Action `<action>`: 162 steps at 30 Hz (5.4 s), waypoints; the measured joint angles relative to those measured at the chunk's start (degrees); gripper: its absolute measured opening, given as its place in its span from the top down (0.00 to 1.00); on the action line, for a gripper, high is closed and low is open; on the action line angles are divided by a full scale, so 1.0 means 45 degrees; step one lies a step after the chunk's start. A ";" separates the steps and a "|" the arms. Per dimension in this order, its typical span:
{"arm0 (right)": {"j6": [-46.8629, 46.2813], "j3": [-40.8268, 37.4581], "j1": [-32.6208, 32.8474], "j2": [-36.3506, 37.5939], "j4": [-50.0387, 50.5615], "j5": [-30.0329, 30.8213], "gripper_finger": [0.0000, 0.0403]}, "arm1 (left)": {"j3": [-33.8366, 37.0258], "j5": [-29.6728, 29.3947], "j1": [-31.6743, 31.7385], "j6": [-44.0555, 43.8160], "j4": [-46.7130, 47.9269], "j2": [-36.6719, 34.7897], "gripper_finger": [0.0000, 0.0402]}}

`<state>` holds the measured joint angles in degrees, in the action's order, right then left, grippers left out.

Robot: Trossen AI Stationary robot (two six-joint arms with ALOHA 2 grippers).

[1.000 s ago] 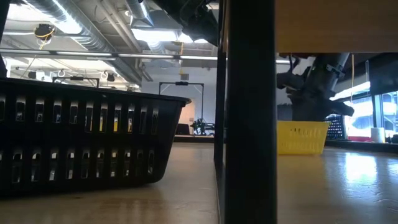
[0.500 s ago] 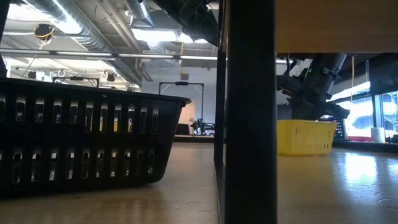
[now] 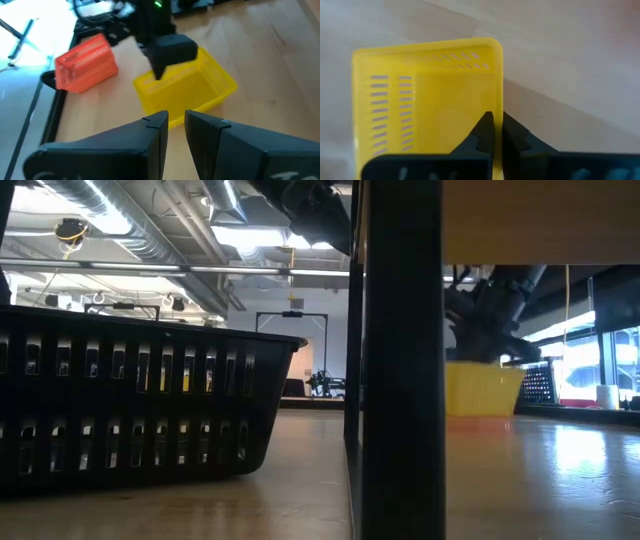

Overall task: Stack baskets on shelf by color
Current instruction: Stack the bottom yellow bin on top of the yellow bin

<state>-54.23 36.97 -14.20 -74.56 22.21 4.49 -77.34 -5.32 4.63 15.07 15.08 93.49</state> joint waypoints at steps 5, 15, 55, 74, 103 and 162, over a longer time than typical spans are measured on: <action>0.1549 0.1458 0.0000 0.0000 0.0967 -0.0016 0.99 | 0.0005 -0.0122 -0.0362 -0.0014 0.0127 0.0005 0.86; 0.5363 0.5658 0.0000 0.0010 0.5842 0.0421 1.00 | 0.0011 -0.0704 -0.0662 -0.0568 0.1228 -0.0658 0.86; 1.9023 1.1861 0.0545 0.0010 0.6938 -0.2393 1.00 | -0.0009 -0.0179 0.0826 -0.5623 0.2072 -0.2481 0.86; 1.6332 1.1866 0.0539 -0.0852 0.5288 0.4465 1.00 | 0.0005 -0.2217 0.0123 -0.2473 -0.1015 -0.2458 0.86; 1.6154 1.1856 0.0539 -0.2195 0.3011 0.5425 1.00 | 0.0005 -0.8264 -0.0552 -0.0636 -0.2164 -0.2448 0.86; 1.5391 1.1856 0.1124 -0.2176 0.2610 0.5377 1.00 | 0.0005 -0.9137 0.0383 0.0905 -0.2693 -0.1719 0.86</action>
<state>15.03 90.32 -9.14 -84.36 33.95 28.69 -77.32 -46.44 6.35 19.14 2.96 85.76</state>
